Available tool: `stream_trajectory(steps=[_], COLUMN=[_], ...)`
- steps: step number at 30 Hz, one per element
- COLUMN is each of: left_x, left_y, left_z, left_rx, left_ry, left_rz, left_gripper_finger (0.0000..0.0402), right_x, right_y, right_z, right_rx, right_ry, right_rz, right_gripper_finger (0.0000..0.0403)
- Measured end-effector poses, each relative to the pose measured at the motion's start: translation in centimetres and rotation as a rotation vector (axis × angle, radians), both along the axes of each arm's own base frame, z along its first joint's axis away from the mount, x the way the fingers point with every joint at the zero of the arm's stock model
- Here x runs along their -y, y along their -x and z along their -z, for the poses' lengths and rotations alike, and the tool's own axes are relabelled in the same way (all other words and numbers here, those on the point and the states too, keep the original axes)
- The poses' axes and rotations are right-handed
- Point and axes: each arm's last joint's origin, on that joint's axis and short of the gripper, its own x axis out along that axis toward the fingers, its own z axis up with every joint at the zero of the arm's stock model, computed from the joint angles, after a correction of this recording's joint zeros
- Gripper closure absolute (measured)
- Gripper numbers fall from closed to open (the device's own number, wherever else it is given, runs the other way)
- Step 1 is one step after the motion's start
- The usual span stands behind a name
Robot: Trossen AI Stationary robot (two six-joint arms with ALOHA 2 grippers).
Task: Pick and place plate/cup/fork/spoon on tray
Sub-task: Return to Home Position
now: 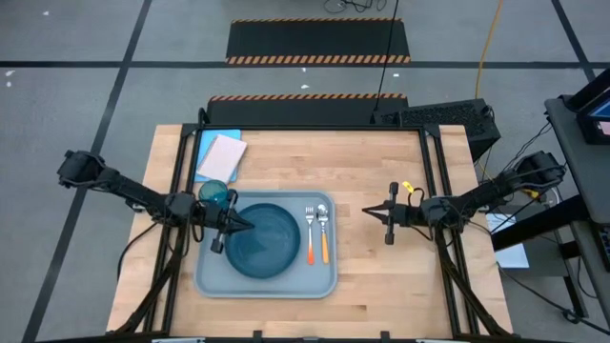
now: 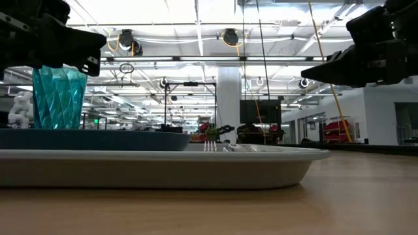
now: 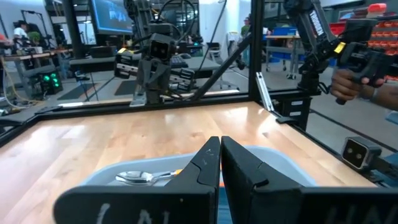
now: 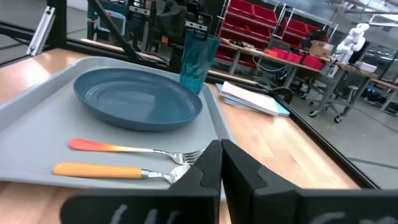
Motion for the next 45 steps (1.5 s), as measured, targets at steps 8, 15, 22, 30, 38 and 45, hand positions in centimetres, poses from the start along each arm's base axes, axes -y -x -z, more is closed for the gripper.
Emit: stream_trajectory(steps=[8,15,22,30,38,45], left_x=[-0.8,-1.0,-1.1,-1.1,-1.0,-1.0], left_y=[-0.2,-0.1,0.3,1.1,1.9,2.4], left_z=[0.0,-0.2,-0.6,-0.9,-0.9,-1.2], left_rx=[-0.007,0.003,0.024,0.016,-0.012,0.006], left_ry=[0.020,0.031,0.035,0.034,0.025,0.024], left_rz=[-0.061,-0.074,-0.058,-0.048,-0.028,-0.018], left_gripper_finger=[0.0383,0.0383,0.0383,0.0383,0.0383,0.0383], right_x=[0.0,0.0,0.0,0.0,0.0,0.0], right_y=[0.0,0.0,0.0,0.0,0.0,0.0], right_z=[0.0,0.0,0.1,0.4,0.4,0.4], right_rx=[-0.002,-0.003,-0.006,-0.039,-0.038,-0.038], right_ry=[-0.002,-0.002,-0.004,-0.016,-0.016,-0.017], right_rz=[-0.001,-0.001,-0.002,0.000,0.000,0.000], right_gripper_finger=[0.0403,0.0403,0.0403,0.0403,0.0403,0.0403])
